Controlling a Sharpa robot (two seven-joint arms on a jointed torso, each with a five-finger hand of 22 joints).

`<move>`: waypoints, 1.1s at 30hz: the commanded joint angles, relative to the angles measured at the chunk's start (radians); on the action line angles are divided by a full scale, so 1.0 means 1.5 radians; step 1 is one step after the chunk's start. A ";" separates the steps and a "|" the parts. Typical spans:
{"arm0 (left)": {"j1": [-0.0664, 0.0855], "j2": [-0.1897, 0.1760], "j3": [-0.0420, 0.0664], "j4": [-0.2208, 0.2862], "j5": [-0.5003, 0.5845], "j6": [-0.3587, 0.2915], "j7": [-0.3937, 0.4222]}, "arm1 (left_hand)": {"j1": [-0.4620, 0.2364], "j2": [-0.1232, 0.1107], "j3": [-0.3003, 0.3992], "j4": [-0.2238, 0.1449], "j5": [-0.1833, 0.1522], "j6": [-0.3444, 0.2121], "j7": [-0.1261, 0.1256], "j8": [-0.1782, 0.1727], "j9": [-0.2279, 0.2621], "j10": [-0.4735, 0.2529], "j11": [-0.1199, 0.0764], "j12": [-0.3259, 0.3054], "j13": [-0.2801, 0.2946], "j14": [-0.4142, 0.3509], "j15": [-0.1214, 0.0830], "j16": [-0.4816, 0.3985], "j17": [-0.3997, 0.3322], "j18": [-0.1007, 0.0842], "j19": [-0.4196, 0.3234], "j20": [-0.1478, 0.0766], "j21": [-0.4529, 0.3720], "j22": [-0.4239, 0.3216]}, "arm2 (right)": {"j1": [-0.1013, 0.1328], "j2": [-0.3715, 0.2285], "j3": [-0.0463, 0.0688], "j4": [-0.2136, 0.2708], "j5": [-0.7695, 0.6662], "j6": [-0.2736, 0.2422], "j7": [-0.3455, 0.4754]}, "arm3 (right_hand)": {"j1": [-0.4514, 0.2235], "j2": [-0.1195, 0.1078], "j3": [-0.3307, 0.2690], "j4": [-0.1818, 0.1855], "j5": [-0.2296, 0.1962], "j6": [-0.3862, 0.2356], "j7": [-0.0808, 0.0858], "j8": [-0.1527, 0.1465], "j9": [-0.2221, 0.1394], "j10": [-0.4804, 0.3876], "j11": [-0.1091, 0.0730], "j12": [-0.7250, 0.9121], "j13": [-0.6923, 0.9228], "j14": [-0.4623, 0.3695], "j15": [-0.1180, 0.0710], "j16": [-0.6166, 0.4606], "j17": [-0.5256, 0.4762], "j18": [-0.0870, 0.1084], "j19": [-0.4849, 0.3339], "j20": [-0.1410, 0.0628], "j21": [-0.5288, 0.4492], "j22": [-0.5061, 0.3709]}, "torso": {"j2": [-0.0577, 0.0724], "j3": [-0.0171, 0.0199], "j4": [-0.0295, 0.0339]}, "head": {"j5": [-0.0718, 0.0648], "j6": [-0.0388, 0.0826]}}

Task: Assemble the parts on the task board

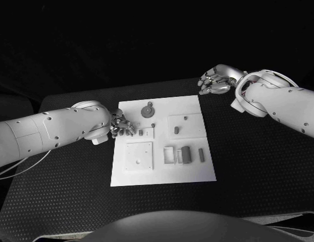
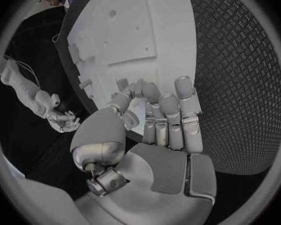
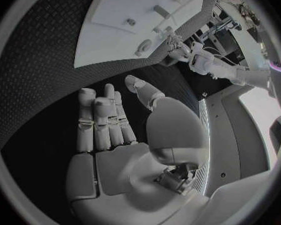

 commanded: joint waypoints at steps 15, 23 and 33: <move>-0.005 -0.019 -0.001 0.041 -0.063 -0.073 0.044 | 0.080 0.039 0.069 -0.002 -0.068 -0.007 0.002 0.005 -0.001 -0.006 0.002 0.002 -0.003 -0.002 -0.004 0.000 -0.002 -0.006 -0.005 -0.001 0.001 0.014 | 0.000 -0.001 0.000 0.001 0.000 0.009 0.004 | -0.009 0.001 0.000 0.006 0.004 -0.006 0.011 0.004 0.001 0.010 0.007 -0.004 0.001 -0.004 0.000 0.003 -0.001 0.031 0.001 -0.003 -0.001 0.012 | 0.000 -0.0006 0.0006 | 0.000 0.000; -0.010 -0.034 -0.001 0.059 -0.079 -0.105 0.045 | 0.083 0.038 0.070 -0.003 -0.070 -0.005 0.001 0.006 -0.002 -0.004 0.002 0.003 -0.003 0.000 -0.004 0.002 -0.001 -0.006 -0.004 -0.002 0.003 0.015 | 0.000 -0.002 0.000 0.002 0.000 0.010 0.004 | -0.009 0.001 0.000 0.006 0.004 -0.006 0.011 0.004 0.001 0.010 0.007 -0.004 0.001 -0.004 0.000 0.003 -0.001 0.031 0.001 -0.003 -0.001 0.012 | 0.000 -0.0009 0.0006 | 0.002 0.000; -0.020 -0.053 -0.002 0.080 -0.090 -0.176 0.054 | 0.086 0.035 0.072 -0.003 -0.069 -0.001 -0.001 0.008 -0.003 0.000 0.000 0.005 -0.003 0.003 -0.006 0.004 -0.001 -0.005 -0.001 -0.003 0.007 0.015 | -0.001 -0.004 0.000 0.003 0.000 0.010 0.003 | -0.009 0.001 0.000 0.006 0.004 -0.006 0.011 0.004 0.001 0.010 0.007 -0.004 0.001 -0.004 0.000 0.003 -0.001 0.031 0.002 -0.004 -0.001 0.012 | 0.000 -0.0007 0.0012 | 0.004 0.000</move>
